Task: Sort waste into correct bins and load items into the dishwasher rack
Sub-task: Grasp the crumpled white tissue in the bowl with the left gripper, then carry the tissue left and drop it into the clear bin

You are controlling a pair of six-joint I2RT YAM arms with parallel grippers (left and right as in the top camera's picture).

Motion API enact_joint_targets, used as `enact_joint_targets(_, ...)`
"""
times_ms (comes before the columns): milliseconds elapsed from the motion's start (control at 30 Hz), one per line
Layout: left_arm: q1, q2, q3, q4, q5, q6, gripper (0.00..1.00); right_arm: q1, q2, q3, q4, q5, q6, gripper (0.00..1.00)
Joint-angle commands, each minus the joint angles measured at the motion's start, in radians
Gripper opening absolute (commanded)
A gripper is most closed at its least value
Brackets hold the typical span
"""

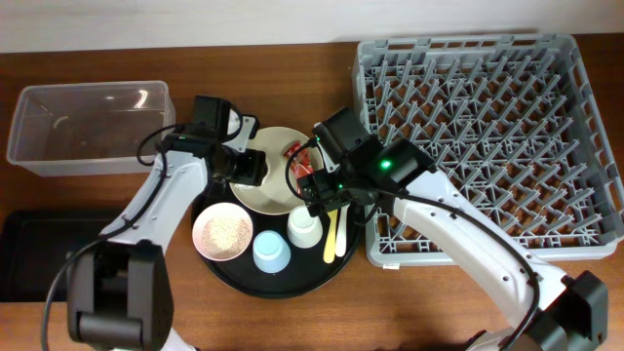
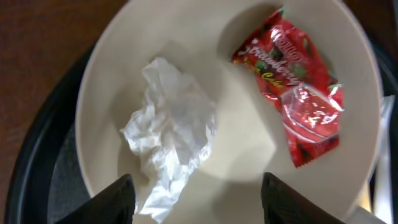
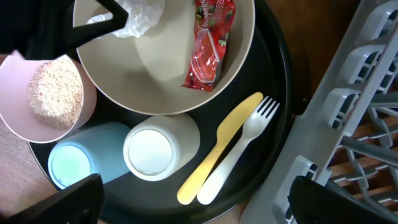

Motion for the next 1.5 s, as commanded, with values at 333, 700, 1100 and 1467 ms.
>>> enact_joint_targets(333, -0.072, 0.159, 0.024, 0.068, -0.134, 0.004, 0.19, 0.001, -0.014, 0.017, 0.000, 0.008, 0.012, 0.98)
enact_joint_targets(700, 0.011, -0.032, 0.431, -0.215, -0.251, -0.072, 0.01, 0.001, -0.014, 0.017, 0.000, 0.008, 0.012, 0.98)
enact_joint_targets(1100, 0.518, 0.005, 0.430, -0.105, -0.295, -0.123, 0.00, 0.001, -0.014, 0.017, 0.000, 0.008, 0.012, 0.98)
enact_joint_targets(1467, 0.534, 0.338, 0.430, 0.028, -0.300, -0.037, 0.01, 0.001, -0.014, 0.017, 0.000, 0.008, 0.012, 0.98)
